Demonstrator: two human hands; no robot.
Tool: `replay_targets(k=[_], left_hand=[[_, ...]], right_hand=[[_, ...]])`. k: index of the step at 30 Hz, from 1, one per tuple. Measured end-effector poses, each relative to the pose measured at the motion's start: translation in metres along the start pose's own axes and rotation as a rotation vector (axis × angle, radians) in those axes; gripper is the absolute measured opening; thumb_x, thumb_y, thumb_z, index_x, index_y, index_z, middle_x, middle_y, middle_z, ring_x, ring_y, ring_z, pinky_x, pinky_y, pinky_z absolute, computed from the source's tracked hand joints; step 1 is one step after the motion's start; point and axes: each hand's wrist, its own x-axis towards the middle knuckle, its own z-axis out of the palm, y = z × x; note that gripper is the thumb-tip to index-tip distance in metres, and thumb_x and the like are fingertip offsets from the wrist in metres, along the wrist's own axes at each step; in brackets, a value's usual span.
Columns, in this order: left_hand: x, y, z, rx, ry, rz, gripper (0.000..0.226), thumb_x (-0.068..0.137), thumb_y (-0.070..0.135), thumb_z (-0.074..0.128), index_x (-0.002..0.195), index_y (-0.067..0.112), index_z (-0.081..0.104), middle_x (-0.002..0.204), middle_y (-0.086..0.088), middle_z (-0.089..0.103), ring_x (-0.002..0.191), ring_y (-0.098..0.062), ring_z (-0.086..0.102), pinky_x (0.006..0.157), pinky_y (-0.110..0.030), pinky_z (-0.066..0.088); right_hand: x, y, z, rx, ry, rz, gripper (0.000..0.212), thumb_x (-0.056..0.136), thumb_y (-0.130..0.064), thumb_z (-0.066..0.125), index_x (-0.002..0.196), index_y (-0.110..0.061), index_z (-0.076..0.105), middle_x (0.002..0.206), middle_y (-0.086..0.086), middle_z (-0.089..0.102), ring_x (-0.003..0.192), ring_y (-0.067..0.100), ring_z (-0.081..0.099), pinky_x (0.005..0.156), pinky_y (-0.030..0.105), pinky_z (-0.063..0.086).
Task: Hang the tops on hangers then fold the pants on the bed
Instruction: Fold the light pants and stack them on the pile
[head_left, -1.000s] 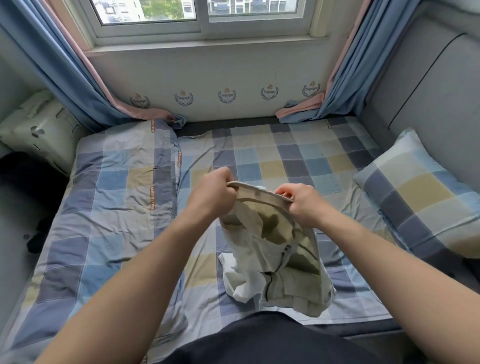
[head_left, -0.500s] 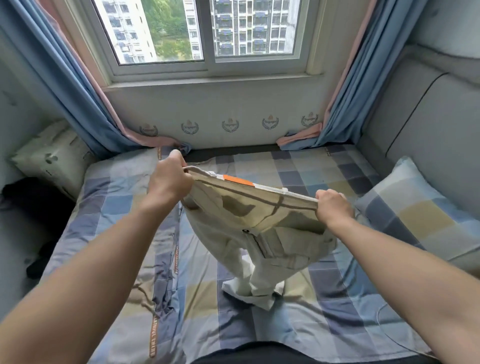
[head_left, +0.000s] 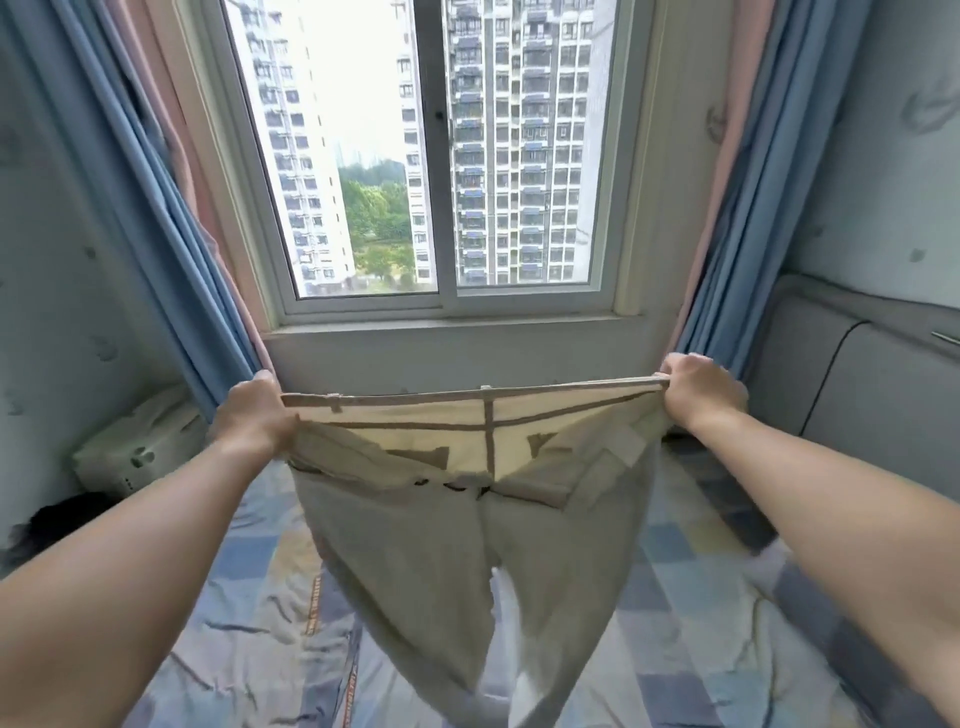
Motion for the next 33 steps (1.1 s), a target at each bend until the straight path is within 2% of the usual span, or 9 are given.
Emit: replay_targets(k=[6, 9, 12, 18, 21, 25, 27, 30, 33], left_hand=[[0.042, 0.014, -0.092, -0.004, 0.011, -0.177, 0.012, 0.084, 0.017, 0.057, 0.094, 0.013, 0.055, 0.091, -0.011, 0.065, 0.083, -0.033, 0.067, 0.071, -0.036, 0.056], [0.065, 0.025, -0.13, -0.483, -0.025, -0.351, 0.011, 0.085, 0.0, 0.057, 0.093, -0.001, 0.064, 0.08, -0.023, 0.07, 0.056, -0.035, 0.069, 0.043, -0.036, 0.056], [0.084, 0.037, -0.17, -0.885, -0.135, -0.466, 0.018, 0.096, 0.002, 0.047, 0.096, 0.001, 0.064, 0.058, -0.016, 0.066, 0.037, -0.025, 0.062, 0.031, -0.026, 0.046], [0.095, 0.054, -0.25, -1.249, -0.218, -0.443, 0.044, 0.103, 0.023, 0.032, 0.085, 0.007, 0.07, 0.072, -0.01, 0.073, 0.041, -0.015, 0.063, 0.034, -0.019, 0.046], [0.091, 0.072, -0.281, -1.408, -0.193, -0.35, 0.049, 0.102, 0.015, 0.023, 0.086, 0.006, 0.068, 0.067, -0.012, 0.071, 0.043, -0.02, 0.066, 0.036, -0.02, 0.047], [0.083, 0.092, -0.31, -1.629, -0.107, -0.244, 0.047, 0.1, 0.013, 0.02, 0.093, 0.009, 0.066, 0.074, -0.009, 0.072, 0.064, -0.02, 0.068, 0.042, -0.018, 0.049], [0.086, 0.096, -0.321, -1.683, -0.04, -0.174, 0.043, 0.097, 0.016, 0.025, 0.101, 0.014, 0.068, 0.086, -0.008, 0.072, 0.072, -0.02, 0.067, 0.046, -0.021, 0.051], [0.093, 0.1, -0.335, -1.627, 0.04, -0.082, 0.031, 0.093, 0.025, 0.039, 0.1, 0.023, 0.069, 0.086, -0.001, 0.07, 0.063, -0.016, 0.058, 0.053, -0.024, 0.04], [0.101, 0.104, -0.343, -1.488, 0.192, 0.015, 0.021, 0.083, 0.016, 0.06, 0.1, 0.02, 0.071, 0.093, -0.003, 0.069, 0.079, -0.018, 0.062, 0.057, -0.029, 0.045]], right_hand=[[0.062, -0.054, -0.092, 0.575, -0.058, 0.265, 0.016, 0.092, -0.018, 0.057, 0.085, -0.006, 0.066, 0.079, 0.015, 0.069, 0.062, 0.028, 0.064, 0.056, 0.03, 0.052], [0.079, -0.083, -0.135, 0.849, -0.094, 0.346, 0.022, 0.094, -0.012, 0.045, 0.078, -0.009, 0.06, 0.045, 0.008, 0.06, 0.035, 0.019, 0.055, 0.04, 0.021, 0.043], [0.092, -0.1, -0.18, 0.971, -0.151, 0.383, 0.031, 0.096, -0.011, 0.038, 0.071, -0.016, 0.056, 0.04, 0.001, 0.052, 0.024, 0.01, 0.042, 0.032, 0.013, 0.032], [0.107, -0.121, -0.257, 1.323, -0.255, 0.358, 0.042, 0.097, -0.01, 0.026, 0.063, -0.016, 0.05, 0.053, -0.002, 0.052, 0.038, 0.007, 0.045, 0.032, 0.011, 0.028], [0.111, -0.135, -0.286, 1.461, -0.193, 0.271, 0.04, 0.099, -0.009, 0.024, 0.074, -0.016, 0.054, 0.068, 0.002, 0.056, 0.059, 0.015, 0.053, 0.048, 0.022, 0.039], [0.107, -0.147, -0.319, 1.522, -0.13, 0.133, 0.042, 0.095, -0.008, 0.018, 0.085, -0.017, 0.058, 0.076, 0.006, 0.061, 0.064, 0.021, 0.053, 0.059, 0.025, 0.037], [0.104, -0.147, -0.333, 1.48, -0.131, 0.059, 0.042, 0.096, -0.011, 0.023, 0.092, -0.019, 0.064, 0.081, 0.004, 0.07, 0.076, 0.021, 0.065, 0.062, 0.026, 0.043], [0.1, -0.146, -0.35, 1.365, -0.142, -0.08, 0.029, 0.094, -0.017, 0.044, 0.112, -0.018, 0.068, 0.104, 0.006, 0.076, 0.1, 0.024, 0.069, 0.079, 0.034, 0.046], [0.099, -0.152, -0.359, 1.32, -0.035, -0.143, 0.032, 0.09, -0.006, 0.062, 0.121, -0.009, 0.066, 0.116, 0.01, 0.074, 0.111, 0.024, 0.069, 0.091, 0.04, 0.049]])
